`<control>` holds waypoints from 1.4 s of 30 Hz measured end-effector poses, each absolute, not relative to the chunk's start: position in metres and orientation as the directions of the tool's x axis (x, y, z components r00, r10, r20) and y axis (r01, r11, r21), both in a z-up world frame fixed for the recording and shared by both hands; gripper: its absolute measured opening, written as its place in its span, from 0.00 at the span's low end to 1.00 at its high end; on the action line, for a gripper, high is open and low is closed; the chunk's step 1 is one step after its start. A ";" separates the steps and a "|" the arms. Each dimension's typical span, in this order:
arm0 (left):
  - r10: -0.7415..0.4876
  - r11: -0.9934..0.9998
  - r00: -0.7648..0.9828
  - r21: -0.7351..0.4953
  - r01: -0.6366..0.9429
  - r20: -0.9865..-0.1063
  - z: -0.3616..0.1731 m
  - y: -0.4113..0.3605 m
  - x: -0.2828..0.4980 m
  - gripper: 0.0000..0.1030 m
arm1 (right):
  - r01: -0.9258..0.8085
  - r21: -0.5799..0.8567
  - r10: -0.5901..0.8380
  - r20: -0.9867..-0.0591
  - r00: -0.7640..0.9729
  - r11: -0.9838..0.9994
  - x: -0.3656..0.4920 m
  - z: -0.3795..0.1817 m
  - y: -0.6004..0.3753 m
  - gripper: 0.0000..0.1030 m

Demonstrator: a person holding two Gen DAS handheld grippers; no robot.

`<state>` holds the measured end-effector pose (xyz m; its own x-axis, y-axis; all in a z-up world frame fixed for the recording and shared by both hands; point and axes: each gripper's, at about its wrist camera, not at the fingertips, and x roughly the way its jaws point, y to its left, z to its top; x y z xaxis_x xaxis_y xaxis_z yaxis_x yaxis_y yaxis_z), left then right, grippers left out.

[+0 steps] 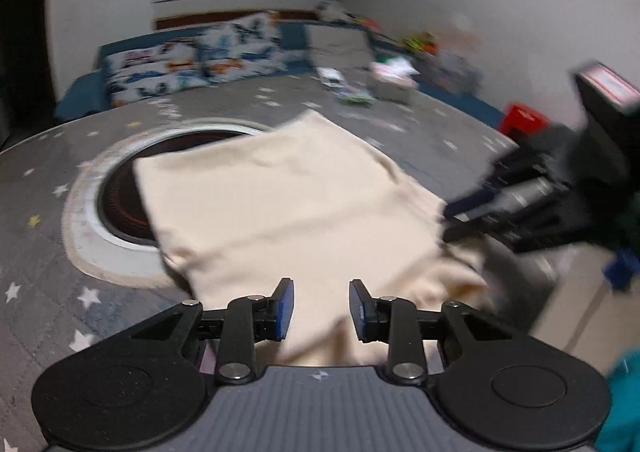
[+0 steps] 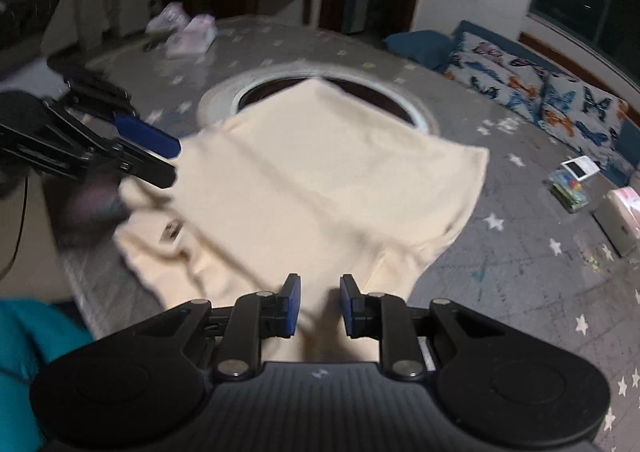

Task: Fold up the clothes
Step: 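Grasp the sweatshirt edge with the right gripper while the left gripper holds its sleeve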

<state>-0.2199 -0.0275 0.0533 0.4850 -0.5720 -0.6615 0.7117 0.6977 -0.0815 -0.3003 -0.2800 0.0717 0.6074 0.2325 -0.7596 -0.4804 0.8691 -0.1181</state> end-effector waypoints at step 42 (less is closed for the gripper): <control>-0.544 0.647 0.541 0.090 0.757 -0.642 0.040 -0.028 -0.231 0.39 | -0.606 -0.120 0.318 -0.763 0.563 0.787 -0.284 0.082 -0.263 0.11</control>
